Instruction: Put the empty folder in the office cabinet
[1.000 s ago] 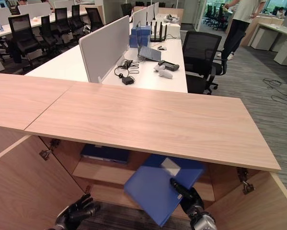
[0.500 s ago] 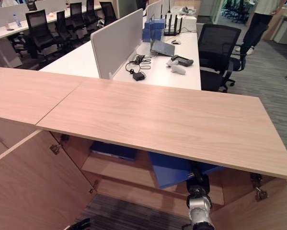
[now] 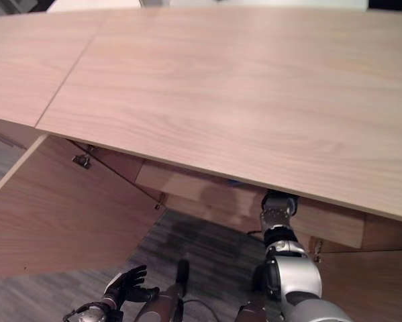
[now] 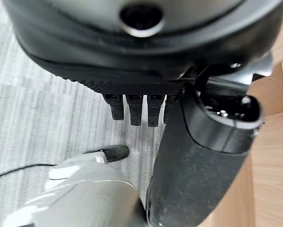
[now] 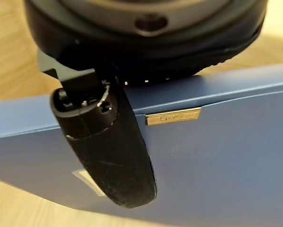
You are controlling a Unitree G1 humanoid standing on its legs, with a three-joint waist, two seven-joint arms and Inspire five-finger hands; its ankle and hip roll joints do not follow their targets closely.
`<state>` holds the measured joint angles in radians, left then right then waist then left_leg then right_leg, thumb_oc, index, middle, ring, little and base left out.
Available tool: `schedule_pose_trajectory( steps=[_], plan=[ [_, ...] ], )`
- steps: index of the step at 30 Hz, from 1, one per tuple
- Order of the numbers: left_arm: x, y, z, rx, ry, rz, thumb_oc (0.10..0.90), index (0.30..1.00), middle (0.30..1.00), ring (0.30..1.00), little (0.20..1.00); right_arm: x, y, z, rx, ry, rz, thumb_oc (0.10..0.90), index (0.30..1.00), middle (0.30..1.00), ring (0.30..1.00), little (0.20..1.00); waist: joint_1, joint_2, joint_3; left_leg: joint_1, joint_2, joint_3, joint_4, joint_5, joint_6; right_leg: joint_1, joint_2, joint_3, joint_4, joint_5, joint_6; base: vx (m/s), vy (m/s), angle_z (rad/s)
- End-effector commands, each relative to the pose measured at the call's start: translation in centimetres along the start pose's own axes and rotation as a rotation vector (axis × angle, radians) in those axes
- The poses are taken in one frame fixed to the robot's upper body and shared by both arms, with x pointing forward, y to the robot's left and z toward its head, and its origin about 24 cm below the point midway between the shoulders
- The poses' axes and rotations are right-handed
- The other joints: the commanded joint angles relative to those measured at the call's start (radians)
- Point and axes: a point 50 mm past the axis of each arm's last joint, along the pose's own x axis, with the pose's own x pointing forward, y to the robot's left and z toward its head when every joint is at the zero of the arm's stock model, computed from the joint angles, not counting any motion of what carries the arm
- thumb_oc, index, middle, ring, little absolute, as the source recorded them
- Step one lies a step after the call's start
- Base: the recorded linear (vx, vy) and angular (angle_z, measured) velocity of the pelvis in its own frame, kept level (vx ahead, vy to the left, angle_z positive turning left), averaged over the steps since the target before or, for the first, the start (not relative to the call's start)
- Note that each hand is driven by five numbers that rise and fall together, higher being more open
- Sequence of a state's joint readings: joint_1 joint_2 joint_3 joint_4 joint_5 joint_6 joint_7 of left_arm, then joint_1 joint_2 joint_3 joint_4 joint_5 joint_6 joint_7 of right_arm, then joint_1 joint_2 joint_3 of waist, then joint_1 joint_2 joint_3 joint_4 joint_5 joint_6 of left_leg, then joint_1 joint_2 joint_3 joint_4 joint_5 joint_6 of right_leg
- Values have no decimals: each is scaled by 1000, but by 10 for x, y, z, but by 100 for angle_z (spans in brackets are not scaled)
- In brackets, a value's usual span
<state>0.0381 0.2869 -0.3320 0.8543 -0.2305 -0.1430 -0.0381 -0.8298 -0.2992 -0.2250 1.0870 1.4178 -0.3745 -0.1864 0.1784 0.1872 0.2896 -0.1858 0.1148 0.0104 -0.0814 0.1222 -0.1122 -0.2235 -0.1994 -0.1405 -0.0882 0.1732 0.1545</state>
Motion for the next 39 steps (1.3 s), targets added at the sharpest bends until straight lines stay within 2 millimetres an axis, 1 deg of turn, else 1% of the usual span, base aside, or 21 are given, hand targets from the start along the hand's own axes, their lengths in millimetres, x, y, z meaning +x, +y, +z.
schedule_pose_trajectory(
  steps=[1, 4, 8, 9, 10, 11, 13, 15, 18, 19, 22, 25, 28, 31, 33, 34, 35, 36, 37, 38, 39],
  plan=[
    [-3, 13, -7, 102, 40, -7, 800, 900, 900, 900, 900, 6, 89, 57, 129, -188, 215, 400, 300, 300, 300, 300, 21, -3, -7, 34, -65, 49, 10, -97, 39, 14, 29, 37, 188, -254, -4, -5, 47, 14],
    [-2, 11, -4, 117, 30, -26, 800, 900, 900, 900, 900, 6, 105, 76, 149, -235, 230, 400, 300, 300, 300, 300, 24, 30, 4, 1, -72, 45, 10, -91, 39, -32, 20, 40, 214, -261, -2, 1, 32, 7],
    [0, 9, 9, 126, -25, -54, 800, 900, 900, 900, 900, 4, 119, 104, 207, -306, 237, 400, 300, 300, 300, 300, 31, 71, 15, -46, -77, 36, 21, -88, 37, -97, -3, 36, 267, -274, 2, 2, 0, 3],
    [1, 6, 15, 128, -51, -72, 800, 900, 900, 900, 900, 3, 125, 117, 230, -341, 241, 400, 300, 300, 300, 300, 32, 87, 17, -69, -79, 32, 26, -87, 36, -128, -10, 38, 293, -282, 4, 53, 18, 1],
    [1, 4, 18, 119, -63, -81, 800, 900, 900, 900, 900, 2, 126, 122, 253, -355, 239, 400, 300, 300, 300, 300, 33, 95, 14, -73, -84, 29, 25, -96, 36, -141, -12, 39, 310, -300, 5, 0, 0, 0],
    [1, 4, 19, 119, -64, -81, 800, 900, 900, 900, 900, 2, 127, 123, 254, -357, 240, 400, 300, 300, 300, 300, 35, 95, 13, -83, -84, 29, 28, -88, 36, -150, -12, 39, 312, -291, 4, 0, 0, 0],
    [2, 2, 23, 125, -78, -92, 800, 900, 900, 900, 900, 2, 124, 133, 270, -391, 228, 400, 300, 300, 300, 300, 34, 106, 12, -91, -87, 26, 24, -97, 35, -169, -16, 39, 331, -310, 7, 39, -18, 4],
    [3, 1, 27, 137, -92, -103, 800, 900, 900, 900, 900, 3, 121, 141, 274, -412, 217, 400, 300, 300, 300, 300, 27, 113, 18, -105, -88, 25, 27, -91, 35, -196, -13, 43, 351, -304, 4, 17, -10, 15],
    [4, 2, 32, 138, -109, -102, 800, 900, 900, 900, 900, 3, 117, 152, 280, -437, 202, 400, 300, 300, 300, 300, 20, 111, 19, -121, -89, 25, 32, -97, 34, -225, -11, 49, 378, -316, 2, 27, -25, 11],
    [5, 6, 34, 143, -108, -91, 800, 900, 900, 900, 900, 4, 114, 157, 281, -447, 184, 400, 300, 300, 300, 300, 18, 106, 20, -128, -87, 27, 43, -112, 33, -246, -8, 55, 403, -332, 3, 22, -23, 12],
    [6, 9, 36, 145, -110, -81, 800, 900, 900, 900, 900, 5, 111, 160, 283, -450, 168, 400, 300, 300, 300, 300, 16, 103, 23, -145, -86, 32, 62, -114, 33, -272, -6, 63, 421, -326, 2, -7, -23, 7],
    [6, 17, 37, 138, -107, -46, 800, 900, 900, 900, 900, 4, 119, 159, 268, -440, 170, 400, 300, 300, 300, 300, 14, 86, 33, -182, -87, 36, 112, -141, 36, -319, -2, 83, 464, -345, 2, -23, -46, 2],
    [6, 22, 39, 135, -114, -26, 800, 900, 900, 900, 900, 3, 122, 161, 258, -439, 159, 400, 300, 300, 300, 300, 13, 80, 36, -206, -85, 35, 137, -145, 35, -343, 0, 85, 491, -349, 1, -21, -44, -1],
    [7, 29, 45, 129, -131, 0, 800, 900, 900, 900, 900, 0, 133, 162, 251, -441, 174, 400, 300, 300, 300, 300, 6, 73, 43, -257, -83, 29, 187, -159, 31, -379, 3, 86, 525, -364, -5, -43, -47, 5],
    [7, 39, 52, 118, -151, 37, 800, 900, 900, 900, 900, -3, 144, 164, 248, -445, 200, 400, 300, 300, 300, 300, 1, 57, 57, -336, -85, 19, 282, -181, 23, -429, 9, 88, 597, -381, -13, -52, -105, -2],
    [7, 39, 53, 117, -152, 39, 800, 900, 900, 900, 900, -4, 145, 163, 248, -443, 200, 400, 300, 300, 300, 300, 0, 54, 51, -353, -86, 18, 299, -189, 22, -443, 8, 89, 609, -387, -14, 32, -158, -3],
    [6, 46, 52, 97, -148, 72, 800, 900, 900, 900, 900, -4, 145, 163, 244, -447, 204, 400, 300, 300, 300, 300, -4, 39, 53, -400, -78, 2, 380, -232, 19, -465, 13, 98, 666, -429, -22, -15, -85, 27],
    [6, 47, 52, 96, -147, 72, 800, 900, 900, 900, 900, -4, 145, 163, 244, -446, 204, 400, 300, 300, 300, 300, -5, 39, 56, -416, -77, 7, 391, -221, 20, -478, 11, 92, 672, -417, -25, 37, -163, 39],
    [7, 55, 56, 85, -148, 110, 800, 900, 900, 900, 900, -6, 152, 161, 242, -444, 220, 400, 300, 300, 300, 300, -12, 24, 67, -475, -71, -20, 466, -257, 15, -518, 13, 95, 741, -462, -29, -8, -81, 27],
    [7, 55, 56, 84, -149, 110, 800, 900, 900, 900, 900, -6, 152, 161, 242, -444, 221, 400, 300, 300, 300, 300, -13, 23, 64, -484, -72, -21, 476, -264, 15, -525, 12, 95, 749, -469, -29, 40, -139, -18],
    [6, 59, 56, 107, -148, 124, 800, 900, 900, 900, 900, -7, 155, 161, 239, -443, 229, 400, 300, 300, 300, 300, -18, 10, 62, -536, -63, -35, 547, -285, 15, -560, 12, 93, 802, -477, -32, -6, -57, -34]
  ],
)
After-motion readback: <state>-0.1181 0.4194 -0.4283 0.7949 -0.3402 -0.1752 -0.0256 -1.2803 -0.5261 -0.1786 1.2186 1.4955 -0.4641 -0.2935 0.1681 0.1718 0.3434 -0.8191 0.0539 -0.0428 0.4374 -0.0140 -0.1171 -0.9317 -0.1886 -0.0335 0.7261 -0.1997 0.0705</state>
